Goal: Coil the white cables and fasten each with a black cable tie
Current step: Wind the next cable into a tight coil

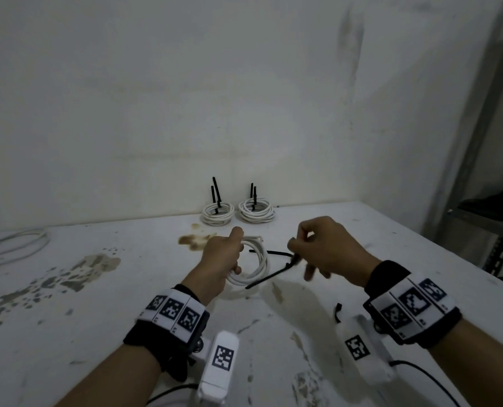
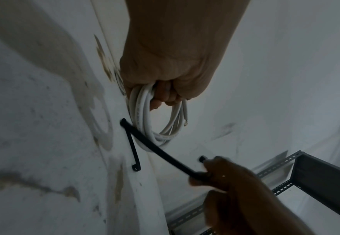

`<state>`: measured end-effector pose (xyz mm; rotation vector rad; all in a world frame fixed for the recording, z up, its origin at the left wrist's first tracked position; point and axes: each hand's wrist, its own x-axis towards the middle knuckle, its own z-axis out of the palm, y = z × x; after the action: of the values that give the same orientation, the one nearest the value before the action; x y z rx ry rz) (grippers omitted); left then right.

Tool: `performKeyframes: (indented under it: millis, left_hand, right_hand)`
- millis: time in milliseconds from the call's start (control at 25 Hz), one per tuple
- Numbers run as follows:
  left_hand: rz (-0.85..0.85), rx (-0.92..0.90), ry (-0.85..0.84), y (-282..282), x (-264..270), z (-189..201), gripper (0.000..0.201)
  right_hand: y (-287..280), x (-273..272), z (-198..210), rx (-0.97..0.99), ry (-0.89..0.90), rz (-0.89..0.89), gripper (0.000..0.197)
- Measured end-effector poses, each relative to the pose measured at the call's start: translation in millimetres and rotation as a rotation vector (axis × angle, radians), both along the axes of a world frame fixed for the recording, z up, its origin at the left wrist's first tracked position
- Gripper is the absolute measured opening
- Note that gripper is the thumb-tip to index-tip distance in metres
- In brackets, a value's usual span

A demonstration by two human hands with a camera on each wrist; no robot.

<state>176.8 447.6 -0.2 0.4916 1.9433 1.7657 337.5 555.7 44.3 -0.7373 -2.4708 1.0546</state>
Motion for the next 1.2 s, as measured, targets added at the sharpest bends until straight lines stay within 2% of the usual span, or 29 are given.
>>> performKeyframes:
  millis: [80, 160, 360, 520, 680, 880, 1000, 1200]
  left_hand:
    - [0.003, -0.021, 0.016, -1, -2, 0, 0.037]
    - [0.012, -0.031, 0.029, -3, -4, 0, 0.036]
    - [0.080, -0.025, 0.042, -13, -17, 1, 0.038]
    - [0.124, -0.033, 0.086, -27, -35, 3, 0.040]
    - [0.244, -0.028, 0.168, -46, -57, 4, 0.043]
    - [0.340, -0.025, 0.172, -75, -87, 1, 0.040]
    - [0.397, -0.003, 0.157, -88, -101, -2, 0.038]
    - [0.476, 0.022, 0.159, -108, -119, -8, 0.046]
  right_hand:
    - [-14, -2, 10, -0.170, 0.218, 0.021, 0.019]
    - [-27, -4, 17, -0.295, 0.334, 0.091, 0.017]
    - [-50, -5, 31, -0.533, 0.440, 0.285, 0.015]
    - [-61, -22, 22, -0.471, 0.440, 0.329, 0.024]
    - [-85, -53, 7, -0.333, 0.419, 0.350, 0.043]
    - [-109, -87, -7, -0.343, 0.404, 0.353, 0.031]
    - [-120, -107, -19, -0.299, 0.362, 0.348, 0.032]
    - [-134, -130, -24, -0.367, 0.403, 0.316, 0.031]
